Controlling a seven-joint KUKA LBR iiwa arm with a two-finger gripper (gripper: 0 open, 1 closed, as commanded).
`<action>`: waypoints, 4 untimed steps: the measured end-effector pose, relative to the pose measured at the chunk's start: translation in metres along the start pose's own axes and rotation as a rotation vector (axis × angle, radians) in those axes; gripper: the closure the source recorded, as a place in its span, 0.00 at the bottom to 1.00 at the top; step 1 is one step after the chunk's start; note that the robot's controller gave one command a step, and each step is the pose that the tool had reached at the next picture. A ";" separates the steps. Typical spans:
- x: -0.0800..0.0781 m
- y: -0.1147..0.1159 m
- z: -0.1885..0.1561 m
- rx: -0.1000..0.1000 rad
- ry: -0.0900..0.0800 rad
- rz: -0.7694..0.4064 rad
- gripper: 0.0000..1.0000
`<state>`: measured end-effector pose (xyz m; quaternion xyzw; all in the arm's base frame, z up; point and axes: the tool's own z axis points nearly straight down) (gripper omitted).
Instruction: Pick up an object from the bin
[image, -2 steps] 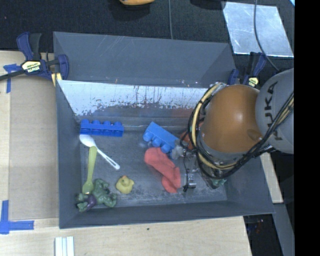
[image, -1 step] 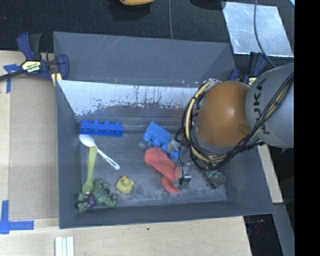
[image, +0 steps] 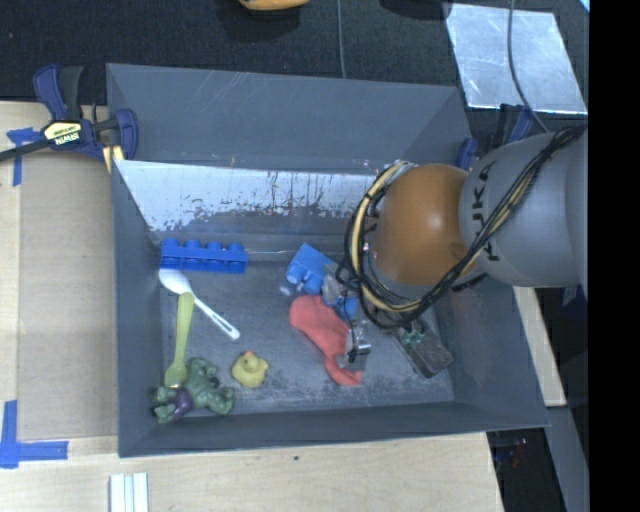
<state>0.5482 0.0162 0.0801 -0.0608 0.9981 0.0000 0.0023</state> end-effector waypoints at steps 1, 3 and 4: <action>-0.033 -0.011 0.007 0.004 -0.013 -0.620 1.00; -0.030 -0.020 -0.047 0.002 -0.013 -0.602 1.00; -0.035 -0.007 -0.121 0.000 -0.011 -0.609 1.00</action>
Offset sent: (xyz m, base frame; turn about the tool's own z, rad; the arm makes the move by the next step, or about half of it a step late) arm 0.0000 0.0000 0.0000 0.0000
